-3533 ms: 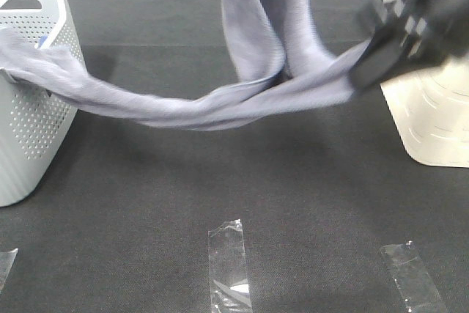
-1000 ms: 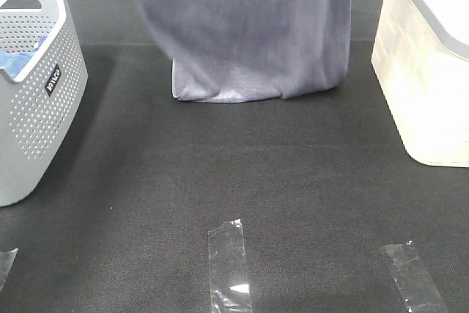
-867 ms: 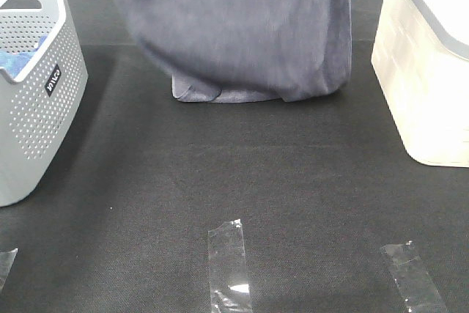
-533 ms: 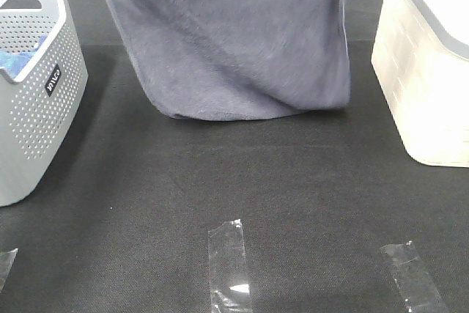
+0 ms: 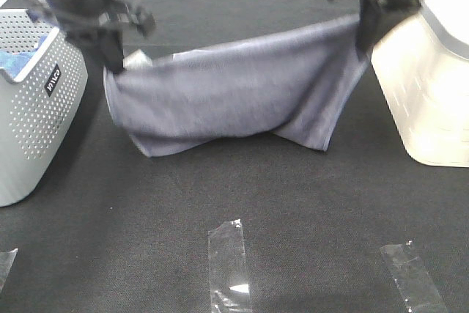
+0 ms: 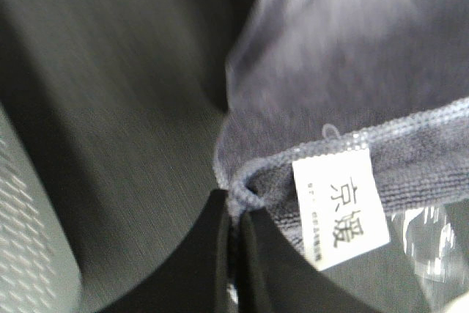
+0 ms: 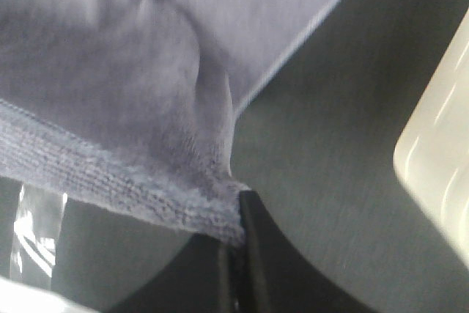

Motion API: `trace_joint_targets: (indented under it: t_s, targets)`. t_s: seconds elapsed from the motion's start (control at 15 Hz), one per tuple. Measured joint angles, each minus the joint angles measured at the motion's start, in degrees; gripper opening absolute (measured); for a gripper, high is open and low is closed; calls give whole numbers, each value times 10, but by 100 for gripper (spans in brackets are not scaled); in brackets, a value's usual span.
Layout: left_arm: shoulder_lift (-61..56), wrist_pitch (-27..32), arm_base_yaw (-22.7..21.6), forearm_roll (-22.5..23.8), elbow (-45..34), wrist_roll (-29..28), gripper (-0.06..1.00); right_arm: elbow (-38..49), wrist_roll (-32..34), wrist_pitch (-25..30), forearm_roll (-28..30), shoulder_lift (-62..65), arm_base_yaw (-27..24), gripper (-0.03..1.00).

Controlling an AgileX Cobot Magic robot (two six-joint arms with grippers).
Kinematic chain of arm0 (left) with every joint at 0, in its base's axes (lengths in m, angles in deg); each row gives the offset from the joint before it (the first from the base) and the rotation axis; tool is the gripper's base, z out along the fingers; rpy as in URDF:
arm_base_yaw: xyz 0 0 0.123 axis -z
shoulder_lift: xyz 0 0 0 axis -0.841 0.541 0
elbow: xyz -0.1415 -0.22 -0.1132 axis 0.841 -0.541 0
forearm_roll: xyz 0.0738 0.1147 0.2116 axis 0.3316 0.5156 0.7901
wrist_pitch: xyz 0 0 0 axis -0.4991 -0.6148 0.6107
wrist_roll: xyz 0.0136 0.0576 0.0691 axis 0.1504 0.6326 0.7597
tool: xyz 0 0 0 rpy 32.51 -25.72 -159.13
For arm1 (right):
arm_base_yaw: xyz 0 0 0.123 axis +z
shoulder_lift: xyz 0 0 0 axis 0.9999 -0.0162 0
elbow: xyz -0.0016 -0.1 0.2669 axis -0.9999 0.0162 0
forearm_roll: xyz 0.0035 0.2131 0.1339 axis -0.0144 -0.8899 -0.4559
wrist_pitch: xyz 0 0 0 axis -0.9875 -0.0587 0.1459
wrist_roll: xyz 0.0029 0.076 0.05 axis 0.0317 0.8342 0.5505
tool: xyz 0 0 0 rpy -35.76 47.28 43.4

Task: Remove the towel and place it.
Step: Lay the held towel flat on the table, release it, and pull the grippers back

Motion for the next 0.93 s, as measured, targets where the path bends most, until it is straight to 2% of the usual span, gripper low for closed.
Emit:
trace_joint_targets:
  t_s: [0.27,0.33,0.67,0.93]
  targets:
    - [-8,4,35,20,-45,-5,0,103,-3,-1,-17,53,0,0]
    - [-19,5,55,21,-73,-5,0,141,-3,-1,-17,73,0,0]
    - [-62,5,116,17,-202,-34,0,273,-3,-1,-41,145,0,0]
    - [-106,5,186,6,-266,-72,0,378,-3,-1,-45,211,0,0]
